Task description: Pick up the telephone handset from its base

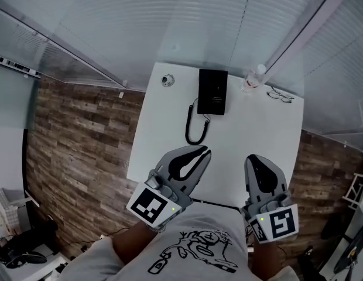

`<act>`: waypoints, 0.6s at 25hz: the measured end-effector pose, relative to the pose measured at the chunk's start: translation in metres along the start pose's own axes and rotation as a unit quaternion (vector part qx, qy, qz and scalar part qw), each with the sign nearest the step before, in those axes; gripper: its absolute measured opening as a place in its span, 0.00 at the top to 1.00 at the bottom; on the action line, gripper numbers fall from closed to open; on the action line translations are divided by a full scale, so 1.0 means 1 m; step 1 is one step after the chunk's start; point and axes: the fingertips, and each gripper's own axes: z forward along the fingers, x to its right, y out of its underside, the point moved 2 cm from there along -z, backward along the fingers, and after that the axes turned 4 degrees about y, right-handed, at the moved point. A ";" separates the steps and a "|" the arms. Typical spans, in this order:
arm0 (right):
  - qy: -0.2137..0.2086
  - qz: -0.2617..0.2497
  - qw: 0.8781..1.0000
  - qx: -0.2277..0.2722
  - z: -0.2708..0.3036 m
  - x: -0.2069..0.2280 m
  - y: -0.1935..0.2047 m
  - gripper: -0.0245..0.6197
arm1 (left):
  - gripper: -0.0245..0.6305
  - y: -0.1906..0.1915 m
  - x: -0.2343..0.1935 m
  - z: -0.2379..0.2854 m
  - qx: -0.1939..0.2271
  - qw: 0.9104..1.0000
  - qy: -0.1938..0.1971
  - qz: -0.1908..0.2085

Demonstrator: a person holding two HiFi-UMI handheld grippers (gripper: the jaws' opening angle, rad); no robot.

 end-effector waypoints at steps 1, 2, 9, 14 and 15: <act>0.001 -0.001 1.000 -0.002 0.004 0.003 0.002 0.94 | 0.92 0.001 -0.005 0.003 -0.001 1.000 -0.001 0.001; 0.001 -0.002 1.000 -0.004 0.009 0.005 0.005 0.94 | 0.92 0.002 -0.009 0.007 -0.001 1.000 -0.002 0.002; 0.003 -0.008 1.000 -0.018 0.040 0.020 0.015 0.94 | 0.92 0.013 -0.041 0.029 -0.004 1.000 -0.006 -0.004; 0.001 -0.003 1.000 -0.028 0.064 0.032 0.024 0.94 | 0.92 0.023 -0.067 0.046 -0.012 1.000 -0.013 -0.009; 0.000 0.000 1.000 -0.030 0.069 0.034 0.027 0.94 | 0.92 0.026 -0.072 0.049 -0.013 1.000 -0.015 -0.009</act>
